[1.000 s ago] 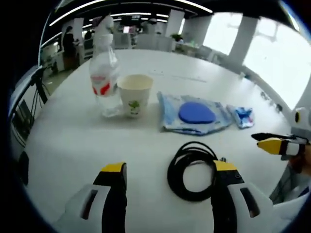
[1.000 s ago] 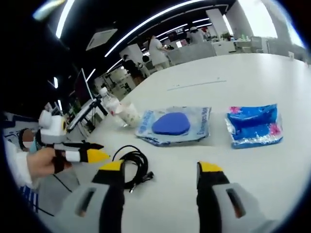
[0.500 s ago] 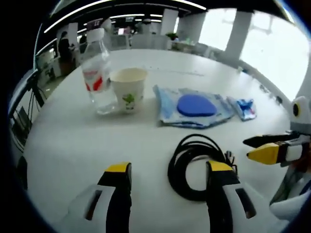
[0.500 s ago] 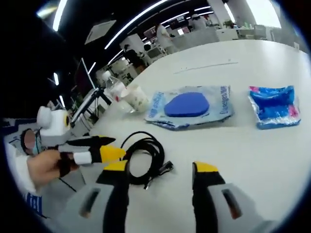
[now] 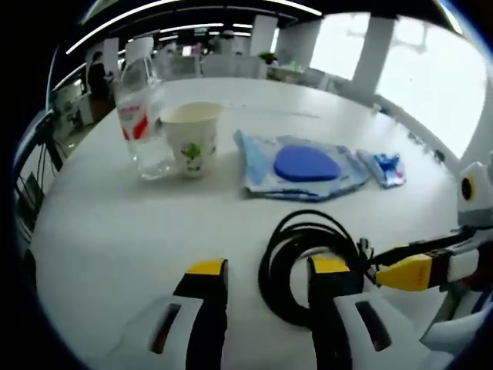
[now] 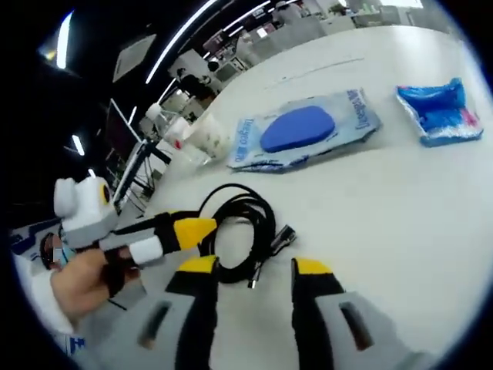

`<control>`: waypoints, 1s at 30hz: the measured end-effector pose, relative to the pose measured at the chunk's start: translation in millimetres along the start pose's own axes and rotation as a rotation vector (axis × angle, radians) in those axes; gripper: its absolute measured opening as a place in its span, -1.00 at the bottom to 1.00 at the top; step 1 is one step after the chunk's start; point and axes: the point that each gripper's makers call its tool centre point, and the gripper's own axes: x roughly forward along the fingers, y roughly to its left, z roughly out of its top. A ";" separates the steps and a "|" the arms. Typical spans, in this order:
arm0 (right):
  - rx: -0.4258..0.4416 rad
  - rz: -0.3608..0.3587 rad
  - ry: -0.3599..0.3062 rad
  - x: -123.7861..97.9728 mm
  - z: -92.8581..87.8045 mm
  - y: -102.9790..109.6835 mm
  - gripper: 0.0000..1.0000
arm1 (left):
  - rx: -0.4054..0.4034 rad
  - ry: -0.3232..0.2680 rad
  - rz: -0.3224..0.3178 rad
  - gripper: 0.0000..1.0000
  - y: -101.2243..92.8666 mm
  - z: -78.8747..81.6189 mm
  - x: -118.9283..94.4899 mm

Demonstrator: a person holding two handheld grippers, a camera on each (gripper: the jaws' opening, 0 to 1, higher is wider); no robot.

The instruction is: Arrange the tabletop items into an orderly group along one side of the table until the central work area is clear of visible clutter.

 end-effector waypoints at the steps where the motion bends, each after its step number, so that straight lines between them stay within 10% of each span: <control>1: 0.016 -0.004 -0.003 1.5 0.5 -0.8 -0.38 | 0.000 0.001 -0.001 -0.37 -0.2 -0.4 0.2; 10: 0.039 -0.034 0.010 11.6 -0.4 -1.8 -0.80 | -0.026 0.033 -0.024 -0.69 -5.4 -9.0 5.5; 30: 0.086 -0.008 -0.040 -6.7 18.5 3.8 -0.84 | -0.110 0.055 -0.055 -0.87 -15.4 3.2 -9.0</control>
